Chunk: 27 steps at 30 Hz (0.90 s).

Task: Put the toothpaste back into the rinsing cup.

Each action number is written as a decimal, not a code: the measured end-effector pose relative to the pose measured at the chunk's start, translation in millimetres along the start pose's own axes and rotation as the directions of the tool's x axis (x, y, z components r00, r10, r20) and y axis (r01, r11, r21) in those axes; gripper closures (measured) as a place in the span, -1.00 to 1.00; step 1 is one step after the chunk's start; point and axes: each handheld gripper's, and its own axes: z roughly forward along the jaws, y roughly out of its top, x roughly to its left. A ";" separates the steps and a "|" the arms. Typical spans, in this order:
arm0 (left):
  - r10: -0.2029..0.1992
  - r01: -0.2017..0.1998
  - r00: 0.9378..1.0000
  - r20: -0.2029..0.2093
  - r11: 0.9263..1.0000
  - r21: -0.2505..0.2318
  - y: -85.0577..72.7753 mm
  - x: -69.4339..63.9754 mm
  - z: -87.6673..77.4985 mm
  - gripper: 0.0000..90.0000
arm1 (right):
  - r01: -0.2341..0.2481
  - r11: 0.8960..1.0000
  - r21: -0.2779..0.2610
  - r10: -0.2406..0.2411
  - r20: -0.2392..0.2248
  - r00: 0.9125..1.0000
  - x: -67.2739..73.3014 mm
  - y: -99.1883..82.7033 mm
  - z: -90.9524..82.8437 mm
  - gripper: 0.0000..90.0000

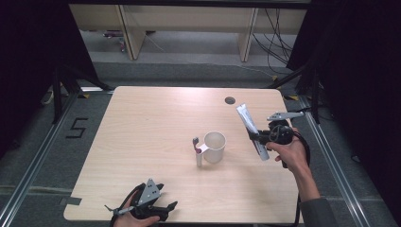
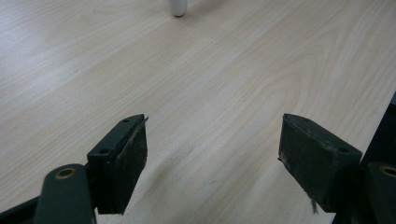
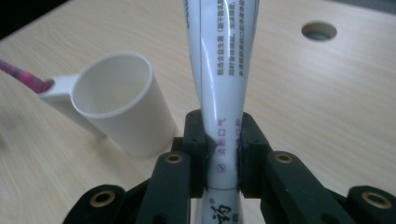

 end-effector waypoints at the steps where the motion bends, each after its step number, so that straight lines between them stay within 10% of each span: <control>1: 0.000 0.000 1.000 -0.003 1.000 0.000 0.0 0.2 0.1 -0.48 | 0.001 1.000 -0.023 -0.001 -0.017 1.000 1.7 2.1 1.0 0.73; 12: -0.012 0.011 1.000 -0.001 1.000 -0.005 0.7 -0.2 -1.7 -0.48 | 0.020 0.973 -0.231 -0.038 -0.071 0.997 23.5 22.8 13.1 0.73; 27: -0.007 0.007 1.000 -0.002 1.000 -0.007 1.2 2.0 -4.1 -0.48 | 0.030 0.942 -0.335 -0.072 -0.114 0.991 53.5 39.4 35.0 0.73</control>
